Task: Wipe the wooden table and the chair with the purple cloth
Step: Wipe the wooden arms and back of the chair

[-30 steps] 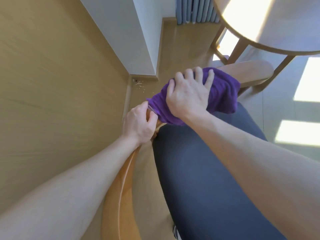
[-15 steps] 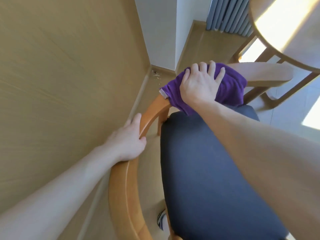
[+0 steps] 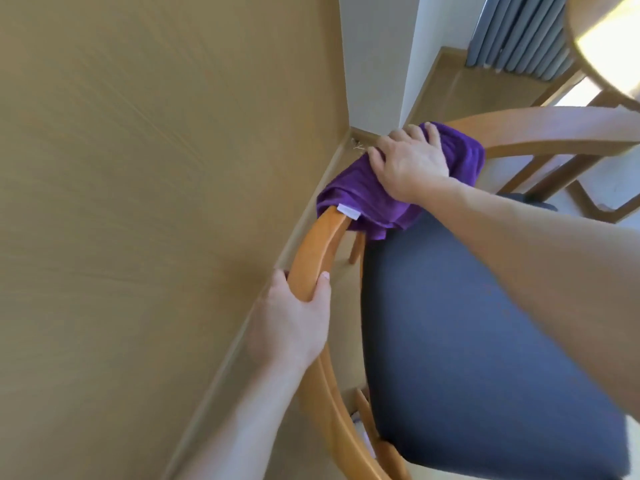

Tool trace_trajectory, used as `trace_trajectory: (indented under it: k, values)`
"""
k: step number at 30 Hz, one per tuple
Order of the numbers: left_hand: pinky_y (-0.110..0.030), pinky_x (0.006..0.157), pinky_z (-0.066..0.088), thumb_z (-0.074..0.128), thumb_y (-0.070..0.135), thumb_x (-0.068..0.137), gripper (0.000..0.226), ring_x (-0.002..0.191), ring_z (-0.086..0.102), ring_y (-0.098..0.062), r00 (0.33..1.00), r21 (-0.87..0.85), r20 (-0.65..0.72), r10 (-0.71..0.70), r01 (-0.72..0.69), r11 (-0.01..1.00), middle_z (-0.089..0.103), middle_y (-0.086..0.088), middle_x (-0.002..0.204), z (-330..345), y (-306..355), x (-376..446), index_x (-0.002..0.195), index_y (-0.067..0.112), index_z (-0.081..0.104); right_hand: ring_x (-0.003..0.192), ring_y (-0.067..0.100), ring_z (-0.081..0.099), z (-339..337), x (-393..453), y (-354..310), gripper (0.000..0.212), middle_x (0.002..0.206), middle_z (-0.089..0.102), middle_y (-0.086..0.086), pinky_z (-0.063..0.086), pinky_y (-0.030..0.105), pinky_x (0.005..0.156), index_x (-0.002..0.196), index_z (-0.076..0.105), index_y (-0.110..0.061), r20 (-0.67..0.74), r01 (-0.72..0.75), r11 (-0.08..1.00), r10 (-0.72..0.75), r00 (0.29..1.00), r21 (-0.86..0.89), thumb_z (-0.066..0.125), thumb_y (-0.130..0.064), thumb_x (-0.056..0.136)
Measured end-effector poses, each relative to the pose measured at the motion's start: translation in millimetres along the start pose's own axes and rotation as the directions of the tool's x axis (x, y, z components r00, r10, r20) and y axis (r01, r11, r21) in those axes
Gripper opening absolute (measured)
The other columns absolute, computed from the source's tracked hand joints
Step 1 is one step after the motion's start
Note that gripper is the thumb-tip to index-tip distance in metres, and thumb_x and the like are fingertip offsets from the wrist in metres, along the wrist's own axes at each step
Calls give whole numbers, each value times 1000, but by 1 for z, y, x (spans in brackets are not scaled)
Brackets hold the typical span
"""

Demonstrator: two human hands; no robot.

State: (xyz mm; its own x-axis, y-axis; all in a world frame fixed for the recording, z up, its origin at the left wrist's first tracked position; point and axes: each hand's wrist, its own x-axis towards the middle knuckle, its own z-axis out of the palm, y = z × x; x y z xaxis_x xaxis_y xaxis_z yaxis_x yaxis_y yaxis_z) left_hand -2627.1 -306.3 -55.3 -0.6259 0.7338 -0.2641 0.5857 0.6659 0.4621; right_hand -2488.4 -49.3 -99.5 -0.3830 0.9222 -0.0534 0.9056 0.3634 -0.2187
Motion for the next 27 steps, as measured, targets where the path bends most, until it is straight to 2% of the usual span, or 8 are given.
trace_trajectory:
  k: [4, 6, 9, 12, 16, 20, 23, 27]
  values:
    - [-26, 56, 43, 36, 84, 70, 62, 69, 58, -10, 999, -75, -44, 25, -29, 997, 60, 10, 83, 0, -4, 1, 92, 29, 55, 144, 35, 30, 4, -1, -14, 58, 142, 54, 9, 6, 61, 122, 127, 62, -17, 12, -116, 993, 116, 993, -10, 17, -43, 102]
    - [-27, 57, 47, 38, 84, 71, 62, 69, 59, -11, 999, -76, -28, 32, -34, 996, 59, 10, 82, -2, -12, -1, 92, 28, 55, 148, 36, 22, 9, -12, -39, 53, 145, 51, 6, -1, 62, 120, 124, 63, -21, 76, -65, 998, 64, 995, 13, 19, -41, 102]
    - [-28, 57, 43, 41, 78, 76, 50, 67, 56, -11, 998, -203, -52, 24, -34, 979, 58, 9, 76, -5, -16, -5, 79, 29, 52, 143, 32, 29, 15, -30, -77, 47, 126, 61, 3, -6, 62, 120, 99, 66, -24, 229, 116, 990, -133, 964, 83, 21, -35, 101]
    - [-27, 54, 29, 31, 62, 83, 40, 61, 47, -11, 987, -327, -162, 5, -59, 943, 52, 8, 66, -4, -12, -6, 63, 29, 42, 130, 28, 42, 15, -44, -105, 46, 105, 65, 1, -3, 54, 121, 86, 64, -21, 338, 165, 967, -224, 914, 196, 22, -33, 99]
    - [-31, 55, 30, 21, 50, 80, 37, 66, 47, -15, 963, -314, -263, -51, -35, 949, 60, -1, 84, -5, -10, -7, 82, 24, 46, 102, 27, 49, 12, -59, -126, 40, 73, 54, -6, 16, 49, 118, 63, 52, -26, 297, 252, 930, -328, 897, 268, 23, -40, 87]
    - [-38, 64, 44, 25, 50, 87, 34, 81, 56, -24, 951, -272, -307, -30, -57, 961, 61, 1, 96, 6, -22, -38, 100, 25, 45, 70, 18, 47, 9, -63, -129, 42, 57, 50, -3, 30, 41, 100, 54, 43, -17, 228, 241, 925, -313, 922, 295, 33, -43, 87]
    - [-31, 61, 47, 29, 54, 96, 43, 86, 61, -17, 948, -151, -319, -9, -41, 988, 60, 4, 106, 32, -44, -99, 126, 25, 43, 64, 9, 42, 8, -56, -129, 46, 59, 54, -2, 29, 37, 90, 55, 51, -18, 271, 175, 945, -250, 930, 275, 40, -46, 90]
    - [-38, 75, 57, 39, 54, 96, 56, 99, 62, -23, 946, -242, -322, -39, -43, 969, 59, -3, 118, 46, -59, -130, 136, 15, 43, 67, 11, 42, 5, -54, -136, 47, 68, 56, 2, 32, 44, 101, 63, 56, -14, 315, 159, 970, -212, 925, 185, 36, -47, 90]
